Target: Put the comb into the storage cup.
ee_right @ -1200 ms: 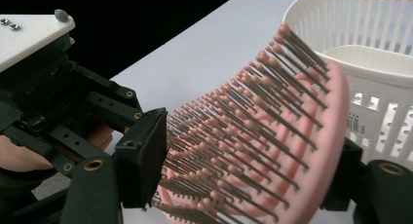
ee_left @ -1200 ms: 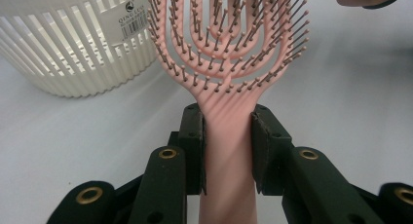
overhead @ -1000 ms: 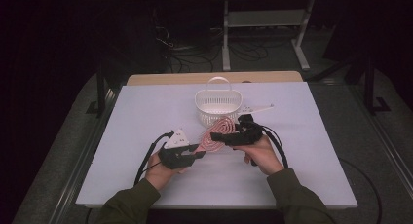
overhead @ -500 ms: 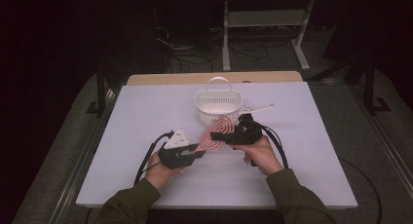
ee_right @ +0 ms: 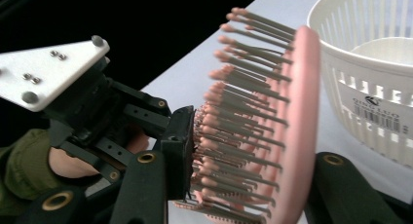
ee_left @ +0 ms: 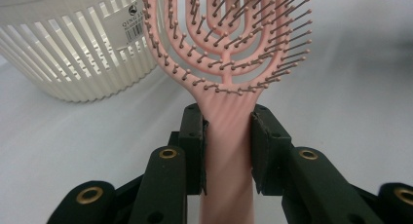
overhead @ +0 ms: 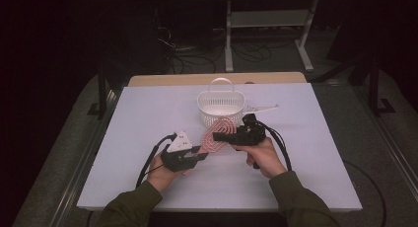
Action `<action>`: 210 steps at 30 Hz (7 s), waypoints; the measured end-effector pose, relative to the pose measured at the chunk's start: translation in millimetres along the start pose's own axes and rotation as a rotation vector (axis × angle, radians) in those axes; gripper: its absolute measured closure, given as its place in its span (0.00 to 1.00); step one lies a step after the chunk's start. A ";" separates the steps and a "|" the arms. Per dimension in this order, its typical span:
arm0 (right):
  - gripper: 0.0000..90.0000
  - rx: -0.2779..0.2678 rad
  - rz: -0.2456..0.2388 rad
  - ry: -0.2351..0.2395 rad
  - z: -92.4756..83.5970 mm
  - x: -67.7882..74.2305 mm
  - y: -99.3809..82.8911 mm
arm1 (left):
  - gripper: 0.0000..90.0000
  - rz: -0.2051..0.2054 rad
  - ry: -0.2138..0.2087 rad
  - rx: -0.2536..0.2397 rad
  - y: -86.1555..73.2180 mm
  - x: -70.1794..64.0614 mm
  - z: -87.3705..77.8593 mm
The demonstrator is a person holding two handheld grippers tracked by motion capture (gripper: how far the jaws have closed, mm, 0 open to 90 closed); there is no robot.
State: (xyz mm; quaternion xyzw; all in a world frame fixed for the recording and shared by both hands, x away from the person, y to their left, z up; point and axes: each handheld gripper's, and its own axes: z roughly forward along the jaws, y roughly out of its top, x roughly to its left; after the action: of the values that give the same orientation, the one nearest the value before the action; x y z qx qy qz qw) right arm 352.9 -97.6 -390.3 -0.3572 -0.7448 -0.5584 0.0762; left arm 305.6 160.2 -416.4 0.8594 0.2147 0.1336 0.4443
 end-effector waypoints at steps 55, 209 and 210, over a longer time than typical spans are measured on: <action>0.70 -0.114 -0.009 -0.060 -31.4 -7.0 7.6 | 0.39 -0.096 -0.099 -0.008 -14.4 23.7 -23.2; 0.70 -0.295 -0.052 -0.274 -39.1 -42.4 110.5 | 0.00 -0.124 -0.042 0.031 -75.2 36.1 -67.4; 0.70 -0.291 -0.049 -0.278 -37.0 -43.5 109.6 | 0.00 -0.123 -0.042 0.032 -75.2 36.0 -67.5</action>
State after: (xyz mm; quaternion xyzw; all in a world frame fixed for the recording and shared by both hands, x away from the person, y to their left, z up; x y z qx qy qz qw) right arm 441.9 -136.6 -313.9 -0.4200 -0.6681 -0.6071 -0.0933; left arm 289.8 264.0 -438.3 0.8542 0.2599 0.0844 0.4424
